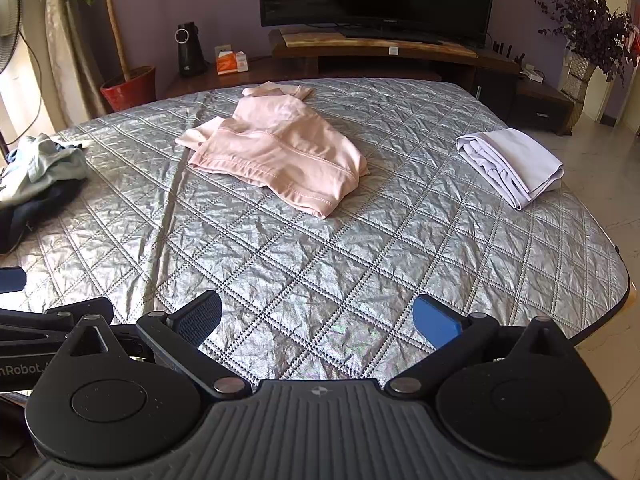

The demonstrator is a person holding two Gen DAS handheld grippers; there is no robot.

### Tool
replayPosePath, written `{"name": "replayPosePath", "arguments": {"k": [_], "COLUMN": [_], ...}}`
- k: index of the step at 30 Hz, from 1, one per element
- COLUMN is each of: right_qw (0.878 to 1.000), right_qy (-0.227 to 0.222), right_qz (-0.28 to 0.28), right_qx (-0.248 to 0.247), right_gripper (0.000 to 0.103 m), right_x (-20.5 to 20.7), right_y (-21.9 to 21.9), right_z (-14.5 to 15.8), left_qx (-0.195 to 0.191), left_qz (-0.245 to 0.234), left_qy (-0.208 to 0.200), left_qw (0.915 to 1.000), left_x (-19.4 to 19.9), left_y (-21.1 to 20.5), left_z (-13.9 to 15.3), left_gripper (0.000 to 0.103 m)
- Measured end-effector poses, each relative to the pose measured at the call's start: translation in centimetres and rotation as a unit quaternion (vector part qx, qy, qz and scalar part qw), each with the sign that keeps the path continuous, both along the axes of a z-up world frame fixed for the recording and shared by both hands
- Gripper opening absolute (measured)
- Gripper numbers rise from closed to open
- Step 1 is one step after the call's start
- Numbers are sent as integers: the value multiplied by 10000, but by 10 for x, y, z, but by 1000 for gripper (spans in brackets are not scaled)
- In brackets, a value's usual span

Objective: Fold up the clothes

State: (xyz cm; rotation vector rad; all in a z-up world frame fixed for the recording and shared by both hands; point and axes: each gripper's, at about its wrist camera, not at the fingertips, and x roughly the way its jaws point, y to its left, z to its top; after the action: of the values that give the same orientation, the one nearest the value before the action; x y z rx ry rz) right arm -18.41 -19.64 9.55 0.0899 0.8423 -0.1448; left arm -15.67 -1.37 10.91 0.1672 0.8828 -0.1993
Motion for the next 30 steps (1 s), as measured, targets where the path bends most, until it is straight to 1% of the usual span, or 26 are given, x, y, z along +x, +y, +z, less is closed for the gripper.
{"name": "replayPosePath", "arguments": {"k": [16,30], "right_qw": [10000,10000], "right_qy": [-2,-1], "right_qz": [-58,-46], "right_qx": [20,-14], "right_gripper": [103,103], "right_x": [0,-1], "right_y": [-2,-3], "right_z": [-1,-1], "left_qx": [-75,-132], "left_qz": [85,61], "left_qy": [41,83], "left_qw": [9999,9999], "left_x": [3,4], "left_y": [3,2], "left_z": [0,-1], "left_gripper": [96,96]}}
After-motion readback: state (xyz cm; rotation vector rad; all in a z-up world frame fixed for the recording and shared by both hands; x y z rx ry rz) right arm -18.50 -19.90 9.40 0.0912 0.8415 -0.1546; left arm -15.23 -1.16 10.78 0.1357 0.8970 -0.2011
